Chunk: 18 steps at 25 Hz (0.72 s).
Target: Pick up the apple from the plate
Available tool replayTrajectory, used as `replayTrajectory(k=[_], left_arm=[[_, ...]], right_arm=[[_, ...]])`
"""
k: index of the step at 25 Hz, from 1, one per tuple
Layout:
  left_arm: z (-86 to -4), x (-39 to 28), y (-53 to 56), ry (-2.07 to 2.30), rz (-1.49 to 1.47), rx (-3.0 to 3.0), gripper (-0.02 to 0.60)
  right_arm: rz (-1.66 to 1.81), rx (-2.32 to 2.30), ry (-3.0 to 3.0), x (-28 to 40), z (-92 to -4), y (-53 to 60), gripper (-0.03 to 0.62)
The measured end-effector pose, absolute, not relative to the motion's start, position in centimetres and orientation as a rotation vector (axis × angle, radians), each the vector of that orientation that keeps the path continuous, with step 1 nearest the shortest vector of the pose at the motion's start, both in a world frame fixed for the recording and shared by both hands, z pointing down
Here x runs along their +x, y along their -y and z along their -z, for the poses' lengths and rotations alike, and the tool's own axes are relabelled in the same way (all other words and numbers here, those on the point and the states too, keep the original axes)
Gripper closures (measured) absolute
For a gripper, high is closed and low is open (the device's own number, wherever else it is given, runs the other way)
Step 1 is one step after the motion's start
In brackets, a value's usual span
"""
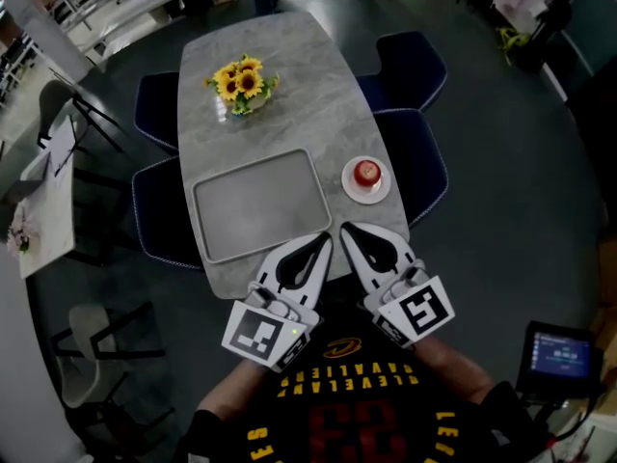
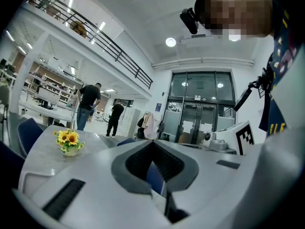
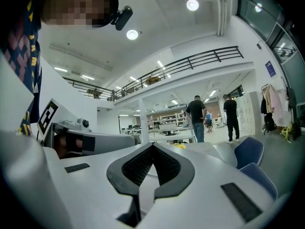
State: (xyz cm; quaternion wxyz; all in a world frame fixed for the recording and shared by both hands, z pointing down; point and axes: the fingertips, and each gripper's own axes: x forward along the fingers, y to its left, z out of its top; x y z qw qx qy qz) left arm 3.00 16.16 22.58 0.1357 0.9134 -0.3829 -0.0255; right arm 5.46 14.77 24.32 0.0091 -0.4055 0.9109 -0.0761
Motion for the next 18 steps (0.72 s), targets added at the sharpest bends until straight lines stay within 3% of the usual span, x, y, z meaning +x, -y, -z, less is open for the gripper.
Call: replayTrajectory(k=[18], left_arm=[[-22.0, 0.0, -20.0, 1.089, 0.142, 2.653, 0.581]], right_arm=[[0.137, -1.325, -2.881, 3.2, -23.1, -18.3, 0.589]])
